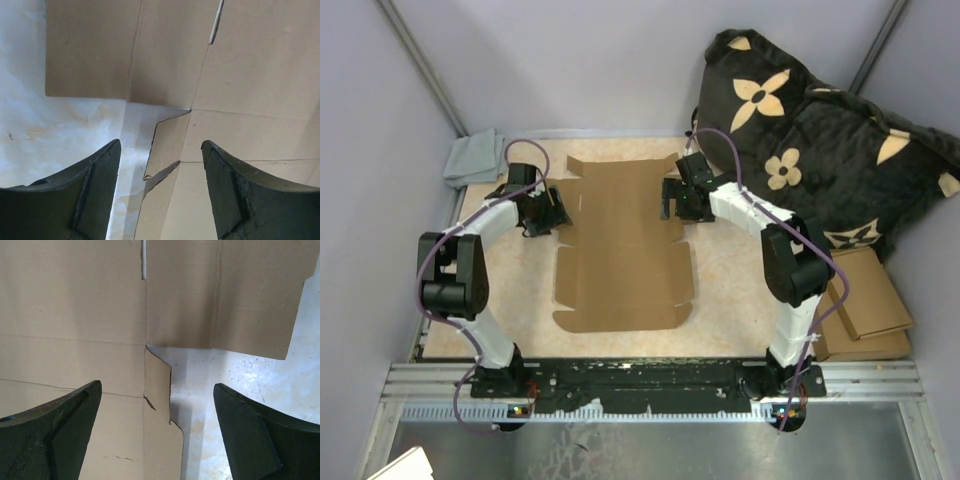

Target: Fold the paper box

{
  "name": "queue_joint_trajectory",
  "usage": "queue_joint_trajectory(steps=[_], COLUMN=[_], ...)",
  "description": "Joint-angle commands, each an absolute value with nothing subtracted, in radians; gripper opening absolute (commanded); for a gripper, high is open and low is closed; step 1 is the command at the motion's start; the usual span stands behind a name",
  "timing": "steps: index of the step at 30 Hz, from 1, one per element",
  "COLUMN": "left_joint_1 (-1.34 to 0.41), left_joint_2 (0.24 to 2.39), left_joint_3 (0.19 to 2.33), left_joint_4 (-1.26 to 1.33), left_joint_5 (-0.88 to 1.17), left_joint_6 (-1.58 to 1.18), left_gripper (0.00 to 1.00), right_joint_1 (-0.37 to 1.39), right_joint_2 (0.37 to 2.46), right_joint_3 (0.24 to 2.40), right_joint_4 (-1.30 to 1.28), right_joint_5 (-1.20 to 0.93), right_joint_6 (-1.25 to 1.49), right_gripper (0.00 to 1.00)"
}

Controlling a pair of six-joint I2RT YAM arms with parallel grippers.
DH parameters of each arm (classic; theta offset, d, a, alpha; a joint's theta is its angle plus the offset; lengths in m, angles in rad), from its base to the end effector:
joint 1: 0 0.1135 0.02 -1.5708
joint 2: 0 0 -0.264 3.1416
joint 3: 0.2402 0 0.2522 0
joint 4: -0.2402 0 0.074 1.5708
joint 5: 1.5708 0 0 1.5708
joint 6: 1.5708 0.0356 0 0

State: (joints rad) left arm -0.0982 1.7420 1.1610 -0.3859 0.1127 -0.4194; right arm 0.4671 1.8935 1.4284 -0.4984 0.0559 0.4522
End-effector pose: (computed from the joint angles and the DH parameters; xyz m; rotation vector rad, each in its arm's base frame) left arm 0.3626 -0.0398 0.1993 -0.3656 2.5388 -0.3443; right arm 0.3688 0.1838 0.2177 0.0034 2.5581 0.2915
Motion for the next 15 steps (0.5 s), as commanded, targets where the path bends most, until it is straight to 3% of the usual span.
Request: queue_joint_trajectory(steps=[1,15], left_joint_1=[-0.094,-0.127], left_joint_2=[1.760,1.737], left_joint_3=[1.193,1.144], left_joint_4=[-0.411,-0.334], left_joint_5=[0.160,0.338], left_joint_6=[-0.418,-0.457], left_gripper=[0.72,0.66], right_joint_1=[0.483,0.549], right_joint_2=[1.912,1.946], right_joint_3=[1.487,1.556], right_joint_4=[-0.508,-0.518], right_joint_5=[0.055,0.025], right_joint_6=[0.430,0.406], right_gripper=[0.95,0.95])
